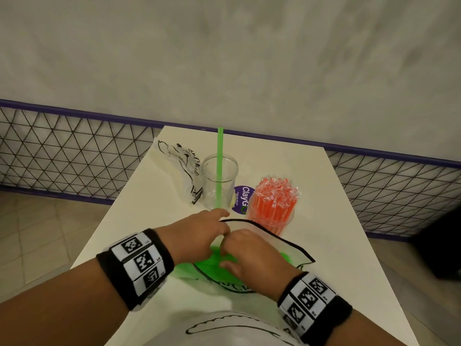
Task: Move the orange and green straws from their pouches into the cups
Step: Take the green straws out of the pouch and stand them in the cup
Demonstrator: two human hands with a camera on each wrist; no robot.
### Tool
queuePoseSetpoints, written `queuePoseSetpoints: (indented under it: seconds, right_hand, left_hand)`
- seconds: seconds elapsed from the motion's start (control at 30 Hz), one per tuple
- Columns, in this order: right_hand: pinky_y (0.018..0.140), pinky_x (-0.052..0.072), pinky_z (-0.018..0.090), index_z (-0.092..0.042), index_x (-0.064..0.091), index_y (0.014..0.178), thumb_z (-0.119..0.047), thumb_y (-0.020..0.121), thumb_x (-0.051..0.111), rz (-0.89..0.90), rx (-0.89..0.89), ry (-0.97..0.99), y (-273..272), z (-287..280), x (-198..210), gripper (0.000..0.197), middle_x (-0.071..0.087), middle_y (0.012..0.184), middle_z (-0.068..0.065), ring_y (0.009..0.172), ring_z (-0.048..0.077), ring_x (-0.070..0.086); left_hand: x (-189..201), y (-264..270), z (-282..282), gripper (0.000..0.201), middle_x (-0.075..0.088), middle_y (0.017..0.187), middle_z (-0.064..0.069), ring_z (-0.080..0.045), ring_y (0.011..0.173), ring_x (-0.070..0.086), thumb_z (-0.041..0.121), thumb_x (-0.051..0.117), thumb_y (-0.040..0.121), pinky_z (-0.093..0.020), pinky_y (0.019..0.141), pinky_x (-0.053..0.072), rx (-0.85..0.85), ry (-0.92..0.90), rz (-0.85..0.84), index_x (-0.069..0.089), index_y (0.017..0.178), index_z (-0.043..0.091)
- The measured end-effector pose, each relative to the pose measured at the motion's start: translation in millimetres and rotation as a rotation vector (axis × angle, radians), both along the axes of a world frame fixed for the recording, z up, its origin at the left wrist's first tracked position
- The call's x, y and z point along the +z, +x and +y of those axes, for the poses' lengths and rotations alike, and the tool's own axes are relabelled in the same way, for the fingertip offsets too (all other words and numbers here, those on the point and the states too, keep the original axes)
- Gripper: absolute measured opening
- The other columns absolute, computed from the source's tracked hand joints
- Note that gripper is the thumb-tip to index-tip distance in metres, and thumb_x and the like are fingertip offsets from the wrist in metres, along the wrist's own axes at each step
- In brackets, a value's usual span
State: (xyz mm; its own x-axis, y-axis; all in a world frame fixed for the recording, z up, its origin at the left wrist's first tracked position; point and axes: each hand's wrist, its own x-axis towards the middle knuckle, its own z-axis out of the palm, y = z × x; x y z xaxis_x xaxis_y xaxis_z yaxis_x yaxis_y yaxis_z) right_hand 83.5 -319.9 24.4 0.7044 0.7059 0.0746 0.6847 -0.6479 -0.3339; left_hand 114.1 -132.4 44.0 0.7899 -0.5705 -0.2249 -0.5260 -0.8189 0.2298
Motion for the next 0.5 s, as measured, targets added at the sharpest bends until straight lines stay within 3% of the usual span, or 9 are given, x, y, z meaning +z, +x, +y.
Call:
queuePoseSetpoints:
  seconds: [0.07, 0.17, 0.27, 0.4, 0.5]
  right_hand:
    - [0.108, 0.034, 0.03, -0.023, 0.05, 0.129, -0.05, 0.081, 0.069, 0.057, -0.083, -0.06, 8, -10, -10, 0.058, 0.05, 0.128, -0.004, 0.123, 0.014, 0.04]
    - [0.116, 0.025, 0.027, -0.026, 0.027, 0.148, -0.057, 0.073, 0.074, 0.209, -0.148, -0.13, 8, -25, -26, 0.093, 0.031, 0.149, -0.007, 0.138, 0.011, 0.026]
    - [0.115, 0.023, 0.023, -0.027, 0.021, 0.151, -0.057, 0.076, 0.073, 0.216, -0.181, -0.138, 4, -34, -37, 0.096, 0.027, 0.154, -0.008, 0.141, 0.011, 0.028]
    - [0.113, 0.026, 0.024, -0.028, 0.021, 0.151, -0.058, 0.077, 0.07, 0.216, -0.145, -0.166, 3, -33, -35, 0.094, 0.029, 0.153, -0.009, 0.139, 0.011, 0.03]
    - [0.112, 0.03, 0.027, -0.026, 0.026, 0.151, -0.058, 0.079, 0.068, 0.156, -0.074, -0.151, 3, -27, -26, 0.088, 0.033, 0.149, -0.008, 0.135, 0.012, 0.034]
  left_hand:
    - [-7, -6, 9, 0.056, 0.015, 0.163, -0.002, -0.023, 0.144, 0.031, 0.005, 0.061, 0.083, -0.029, 0.113, 0.032, 0.045, 0.028, 0.008, 0.053, 0.132, 0.03]
    - [-14, -10, 28, 0.075, 0.011, 0.163, 0.004, -0.022, 0.14, 0.035, 0.013, 0.068, 0.082, -0.03, 0.11, 0.038, 0.145, 0.119, 0.159, 0.038, 0.145, 0.039]
    - [-17, -11, 41, 0.088, 0.023, 0.157, 0.005, -0.019, 0.13, 0.045, 0.023, 0.073, 0.083, -0.031, 0.105, 0.043, 0.208, 0.142, 0.341, 0.022, 0.153, 0.043]
    - [-17, -11, 40, 0.095, 0.036, 0.153, 0.001, -0.02, 0.128, 0.048, 0.018, 0.072, 0.086, -0.026, 0.102, 0.042, 0.293, 0.084, 0.485, 0.011, 0.156, 0.041]
    - [-15, -8, 35, 0.096, 0.043, 0.146, -0.002, -0.017, 0.103, 0.054, 0.014, 0.07, 0.086, -0.012, 0.076, 0.046, 0.333, -0.004, 0.534, 0.01, 0.156, 0.038]
